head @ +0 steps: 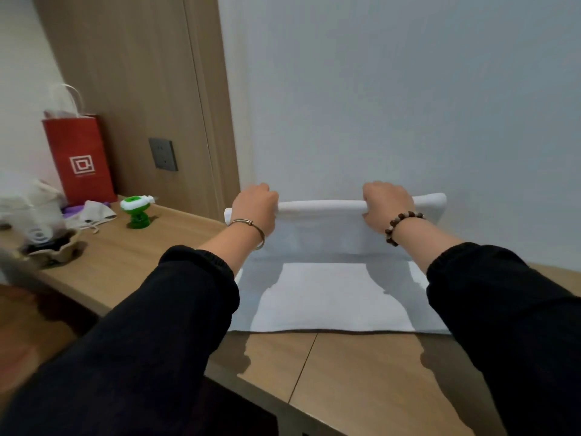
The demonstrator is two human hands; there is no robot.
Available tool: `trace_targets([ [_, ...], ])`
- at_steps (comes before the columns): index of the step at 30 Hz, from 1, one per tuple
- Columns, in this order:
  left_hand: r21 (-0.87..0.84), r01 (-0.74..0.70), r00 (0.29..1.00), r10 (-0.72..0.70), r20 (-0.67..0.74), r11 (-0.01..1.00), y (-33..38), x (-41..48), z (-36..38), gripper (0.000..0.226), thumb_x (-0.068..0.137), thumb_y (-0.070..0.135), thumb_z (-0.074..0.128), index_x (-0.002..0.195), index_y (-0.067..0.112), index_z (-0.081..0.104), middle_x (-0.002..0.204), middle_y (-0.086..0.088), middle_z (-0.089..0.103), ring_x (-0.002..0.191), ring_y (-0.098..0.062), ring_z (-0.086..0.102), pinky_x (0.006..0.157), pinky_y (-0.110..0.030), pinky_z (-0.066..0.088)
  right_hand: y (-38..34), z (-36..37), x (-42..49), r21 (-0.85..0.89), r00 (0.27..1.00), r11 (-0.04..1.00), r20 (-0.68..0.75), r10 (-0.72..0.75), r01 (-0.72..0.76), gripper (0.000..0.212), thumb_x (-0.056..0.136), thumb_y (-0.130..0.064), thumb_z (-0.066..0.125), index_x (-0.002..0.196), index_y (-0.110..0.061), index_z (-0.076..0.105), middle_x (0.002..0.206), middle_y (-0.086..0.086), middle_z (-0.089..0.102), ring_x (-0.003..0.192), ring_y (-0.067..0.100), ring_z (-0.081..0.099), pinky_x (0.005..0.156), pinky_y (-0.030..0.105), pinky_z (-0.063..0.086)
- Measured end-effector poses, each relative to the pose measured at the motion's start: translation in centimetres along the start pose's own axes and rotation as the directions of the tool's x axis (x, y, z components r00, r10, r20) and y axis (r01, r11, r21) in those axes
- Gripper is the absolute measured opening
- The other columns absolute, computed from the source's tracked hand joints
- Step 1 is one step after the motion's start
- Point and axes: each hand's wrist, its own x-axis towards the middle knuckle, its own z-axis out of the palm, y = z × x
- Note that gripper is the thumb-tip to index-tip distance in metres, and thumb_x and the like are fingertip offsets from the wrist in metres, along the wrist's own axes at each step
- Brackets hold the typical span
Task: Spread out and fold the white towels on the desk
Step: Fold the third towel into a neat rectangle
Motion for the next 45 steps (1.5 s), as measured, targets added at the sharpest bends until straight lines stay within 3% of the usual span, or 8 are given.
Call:
trace_targets([
  [7,-0.123,-0.212,0.976,0.204,-0.072,0.970,0.4,-8.1,-0.7,0.011,0.076,0.005,0.056,0.082,0.012,0.050,0.092,-0.007,0.049,0.082,-0.026,0.045,0.057,-0.031,0.025,-0.4,-0.2,-8.7,0.095,0.998,0.995,-0.069,-0.011,0.018,0.020,0.080,-0.004,0.048,0.087,-0.018,0.035,0.081,0.009,0.065,0.076,0.031,0.052,0.067,0.028,0.024],
  [10,-0.171,-0.305,0.945,0.320,0.065,0.937,0.9,-11.5,0.3,0.016,0.079,0.009,0.053,0.084,0.017,0.041,0.093,-0.002,0.052,0.082,-0.024,0.047,0.060,-0.030,0.029,-1.0,0.9,-13.3,0.147,0.999,0.989,-0.021,-0.027,0.029,0.020,0.081,-0.002,0.042,0.087,-0.018,0.031,0.077,0.006,0.062,0.084,0.031,0.052,0.082,0.033,0.041],
  [14,-0.235,-0.196,0.908,0.266,0.323,0.952,1.0,-14.3,1.7,0.032,0.083,0.012,0.048,0.112,0.022,0.041,0.109,-0.001,0.056,0.091,-0.025,0.055,0.073,-0.036,0.045,-1.2,3.5,-17.5,0.200,0.997,0.978,0.055,-0.062,0.050,0.018,0.088,-0.006,0.043,0.101,-0.019,0.041,0.098,0.002,0.059,0.092,0.024,0.055,0.071,0.029,0.039],
  [17,-0.201,-0.320,0.859,0.373,0.351,0.926,0.6,-14.8,2.5,0.065,0.086,0.009,0.047,0.142,0.035,0.027,0.147,0.004,0.035,0.130,-0.023,0.039,0.102,-0.038,0.038,-1.1,3.9,-18.3,0.230,0.982,0.966,0.115,-0.151,0.122,0.047,0.092,-0.008,0.046,0.136,-0.024,0.038,0.129,0.001,0.052,0.114,0.023,0.051,0.095,0.034,0.041],
  [20,-0.149,-0.383,0.792,0.407,0.456,0.912,0.6,-14.3,2.6,0.077,0.089,0.009,0.046,0.148,0.041,0.007,0.158,0.010,0.008,0.145,-0.017,0.012,0.114,-0.036,0.023,-1.1,4.0,-18.6,0.172,0.961,0.966,0.168,-0.219,0.190,0.058,0.095,-0.006,0.042,0.147,-0.028,0.027,0.153,-0.001,0.029,0.139,0.021,0.029,0.114,0.034,0.018],
  [27,-0.314,-0.195,0.897,0.299,0.325,0.929,0.7,-13.5,2.3,0.073,0.086,-0.005,0.034,0.144,0.039,0.029,0.154,0.012,0.025,0.143,-0.011,0.019,0.116,-0.032,0.018,-2.2,1.7,-18.9,0.223,0.977,0.960,-0.163,-0.136,0.171,0.066,0.063,0.020,0.066,0.124,-0.006,0.060,0.135,0.018,0.053,0.122,0.035,0.053,0.106,0.055,0.031],
  [32,-0.264,-0.257,0.867,0.342,0.362,0.930,0.3,-14.2,3.5,0.074,0.087,-0.002,0.044,0.146,0.037,0.025,0.155,0.009,0.021,0.144,-0.014,0.014,0.115,-0.043,0.017,-2.6,3.0,-19.7,0.294,0.949,0.932,0.166,-0.268,0.212,0.067,0.091,-0.001,0.048,0.147,-0.031,0.029,0.156,-0.008,0.022,0.144,0.010,0.017,0.115,0.029,0.003],
  [45,-0.298,-0.015,0.869,0.160,0.468,0.955,4.7,-13.6,2.8,0.063,0.089,0.018,0.041,0.145,0.042,0.023,0.156,0.013,0.017,0.144,-0.016,0.009,0.111,-0.061,0.015,0.1,3.7,-17.0,0.068,0.983,0.994,0.167,0.074,-0.087,0.056,0.095,-0.006,0.036,0.146,-0.028,0.028,0.157,0.000,0.020,0.145,0.019,0.013,0.116,0.052,0.004],
])
